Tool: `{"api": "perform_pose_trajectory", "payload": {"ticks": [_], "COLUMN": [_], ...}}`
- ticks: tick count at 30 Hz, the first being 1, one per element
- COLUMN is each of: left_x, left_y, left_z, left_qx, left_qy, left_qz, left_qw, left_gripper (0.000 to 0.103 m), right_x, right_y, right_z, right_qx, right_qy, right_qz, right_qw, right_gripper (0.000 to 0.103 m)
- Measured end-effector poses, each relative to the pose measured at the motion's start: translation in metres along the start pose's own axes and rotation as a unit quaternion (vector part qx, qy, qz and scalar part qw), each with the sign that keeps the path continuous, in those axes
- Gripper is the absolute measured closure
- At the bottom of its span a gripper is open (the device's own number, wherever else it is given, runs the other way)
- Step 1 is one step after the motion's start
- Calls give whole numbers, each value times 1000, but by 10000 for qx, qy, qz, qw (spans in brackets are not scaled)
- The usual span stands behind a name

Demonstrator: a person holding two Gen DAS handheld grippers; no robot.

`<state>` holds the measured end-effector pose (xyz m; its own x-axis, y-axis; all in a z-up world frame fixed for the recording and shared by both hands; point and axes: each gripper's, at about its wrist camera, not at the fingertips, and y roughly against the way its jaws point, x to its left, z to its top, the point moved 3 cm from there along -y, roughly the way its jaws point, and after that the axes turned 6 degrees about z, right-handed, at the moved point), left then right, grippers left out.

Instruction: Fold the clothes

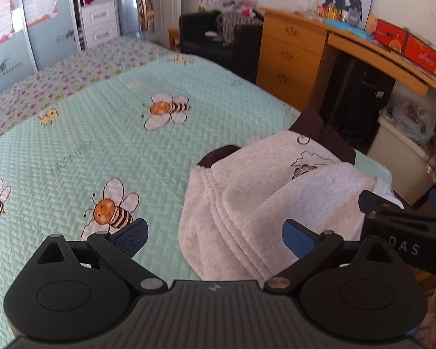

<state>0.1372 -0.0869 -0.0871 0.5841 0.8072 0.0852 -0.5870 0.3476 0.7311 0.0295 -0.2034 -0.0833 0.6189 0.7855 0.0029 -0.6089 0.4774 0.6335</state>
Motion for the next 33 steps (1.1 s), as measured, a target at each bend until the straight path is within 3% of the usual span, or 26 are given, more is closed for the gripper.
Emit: {"api": "perform_pose_trajectory", "payload": {"ticks": [6, 10, 14, 19, 25, 29, 33], "left_x": [14, 12, -9, -31, -56, -60, -51], "left_y": [16, 34, 47, 44, 23, 20, 17], "left_z": [-7, -21, -27, -35, -33, -31, -27], "left_qx": [-431, -432, -392, -375, -251, -354, -211], "left_qy": [402, 731, 498, 184, -247, -237, 1], "left_qz": [177, 219, 243, 315, 426, 381, 296], "left_qw": [9981, 9961, 9977, 9986, 9985, 9984, 9993], "left_gripper": [2, 2, 2, 1, 2, 2, 2], "right_x": [16, 22, 7, -11, -35, -41, -41], "right_y": [0, 12, 27, 35, 9, -1, -5], "right_z": [-4, -18, -27, -35, -47, -48, -45], "right_qx": [97, 135, 91, 117, 344, 395, 424], "right_qy": [205, 337, 88, 215, 312, 114, 27], "right_qz": [297, 660, 931, 894, 783, 789, 912], "right_qw": [9993, 9972, 9956, 9957, 9958, 9960, 9949], "right_gripper": [1, 1, 1, 1, 1, 1, 1]}}
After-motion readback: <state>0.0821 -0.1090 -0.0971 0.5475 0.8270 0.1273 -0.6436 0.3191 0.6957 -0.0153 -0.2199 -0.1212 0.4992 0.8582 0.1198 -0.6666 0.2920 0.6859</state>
